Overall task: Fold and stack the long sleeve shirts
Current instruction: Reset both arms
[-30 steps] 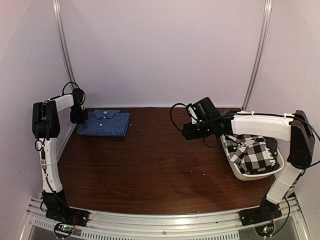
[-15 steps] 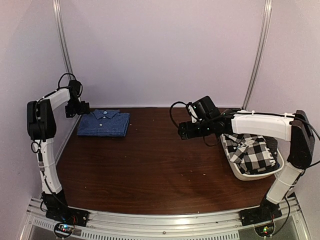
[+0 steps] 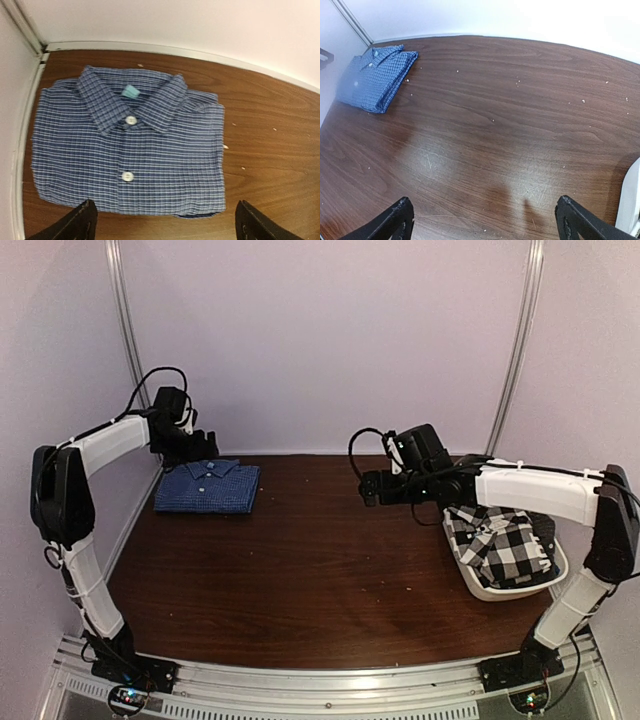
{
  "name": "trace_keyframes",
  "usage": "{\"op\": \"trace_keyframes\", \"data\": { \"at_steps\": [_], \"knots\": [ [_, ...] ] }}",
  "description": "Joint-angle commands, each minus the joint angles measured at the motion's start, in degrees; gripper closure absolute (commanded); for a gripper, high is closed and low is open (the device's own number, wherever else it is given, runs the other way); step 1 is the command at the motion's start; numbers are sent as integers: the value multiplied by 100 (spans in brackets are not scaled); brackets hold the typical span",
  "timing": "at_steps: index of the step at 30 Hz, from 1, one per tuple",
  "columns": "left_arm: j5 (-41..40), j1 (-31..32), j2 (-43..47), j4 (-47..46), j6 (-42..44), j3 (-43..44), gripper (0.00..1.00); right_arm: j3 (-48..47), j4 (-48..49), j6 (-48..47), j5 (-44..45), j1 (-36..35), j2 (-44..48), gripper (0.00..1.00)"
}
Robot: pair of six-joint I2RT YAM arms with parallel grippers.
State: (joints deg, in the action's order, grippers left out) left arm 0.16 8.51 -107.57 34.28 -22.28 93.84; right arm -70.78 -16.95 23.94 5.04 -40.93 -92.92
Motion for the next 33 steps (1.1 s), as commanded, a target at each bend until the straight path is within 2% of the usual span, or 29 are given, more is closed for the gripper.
{"op": "trace_keyframes", "data": {
  "at_steps": [1,13,16,24,33],
  "knots": [
    [464,567,498,-690,-165,-366,2,148,329,118,295,52,372,0],
    [291,2444,1382,-1896,-430,-1449,2,889,886,311,546,87,1387,0],
    [276,2703,1515,-2119,-445,-1669,2,1080,1003,321,559,85,1614,0],
    [407,2962,1745,-2642,-592,-2299,2,1506,1315,333,547,85,2029,0],
    [396,2963,1833,-2827,-572,-2454,2,1436,1148,182,716,85,2014,0]
  ]
}}
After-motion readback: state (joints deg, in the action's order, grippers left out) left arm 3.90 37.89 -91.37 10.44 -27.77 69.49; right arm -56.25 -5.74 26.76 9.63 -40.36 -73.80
